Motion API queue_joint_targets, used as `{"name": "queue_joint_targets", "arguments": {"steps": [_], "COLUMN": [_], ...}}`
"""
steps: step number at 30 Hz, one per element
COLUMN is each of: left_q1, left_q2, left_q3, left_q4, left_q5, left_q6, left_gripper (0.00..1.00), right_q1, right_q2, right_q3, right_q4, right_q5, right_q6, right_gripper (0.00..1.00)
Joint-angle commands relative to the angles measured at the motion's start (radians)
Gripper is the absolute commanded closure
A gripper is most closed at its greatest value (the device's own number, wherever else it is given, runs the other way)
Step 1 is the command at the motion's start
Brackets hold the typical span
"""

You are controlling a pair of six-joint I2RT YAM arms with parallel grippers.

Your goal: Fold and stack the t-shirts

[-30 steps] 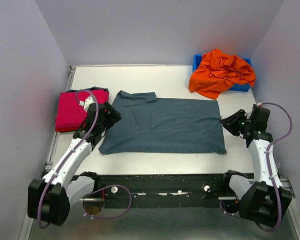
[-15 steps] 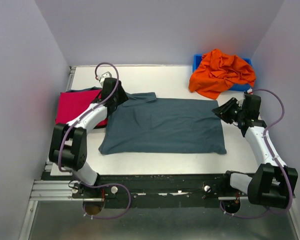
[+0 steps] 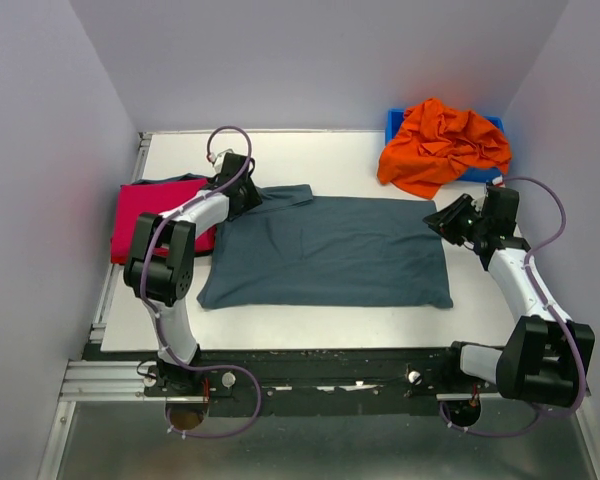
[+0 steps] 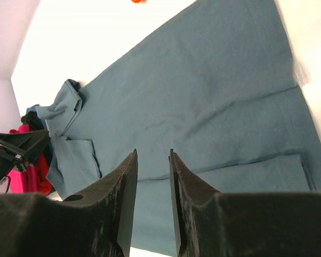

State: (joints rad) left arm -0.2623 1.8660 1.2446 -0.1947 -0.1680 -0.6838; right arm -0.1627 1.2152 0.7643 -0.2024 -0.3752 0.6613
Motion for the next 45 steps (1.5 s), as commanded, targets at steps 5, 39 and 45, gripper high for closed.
{"name": "queue_joint_targets", "arguments": {"steps": [5, 39, 45], "left_q1": [-0.002, 0.017, 0.015], "left_q2": [0.071, 0.019, -0.045], "left_q3": [0.056, 0.170, 0.206], "left_q4": [-0.052, -0.072, -0.084], "left_q5": [-0.030, 0.024, 0.012], "left_q6": [-0.005, 0.046, 0.046], "left_gripper": [0.43, 1.00, 1.00], "right_q1": [0.005, 0.003, 0.006], "right_q2": [-0.005, 0.210, 0.375], "right_q3": [0.017, 0.174, 0.296], "right_q4": [0.023, -0.026, -0.091], "right_q5": [0.028, 0.172, 0.268], "right_q6": [0.008, -0.014, -0.038], "right_gripper": [0.62, 0.61, 0.73]}}
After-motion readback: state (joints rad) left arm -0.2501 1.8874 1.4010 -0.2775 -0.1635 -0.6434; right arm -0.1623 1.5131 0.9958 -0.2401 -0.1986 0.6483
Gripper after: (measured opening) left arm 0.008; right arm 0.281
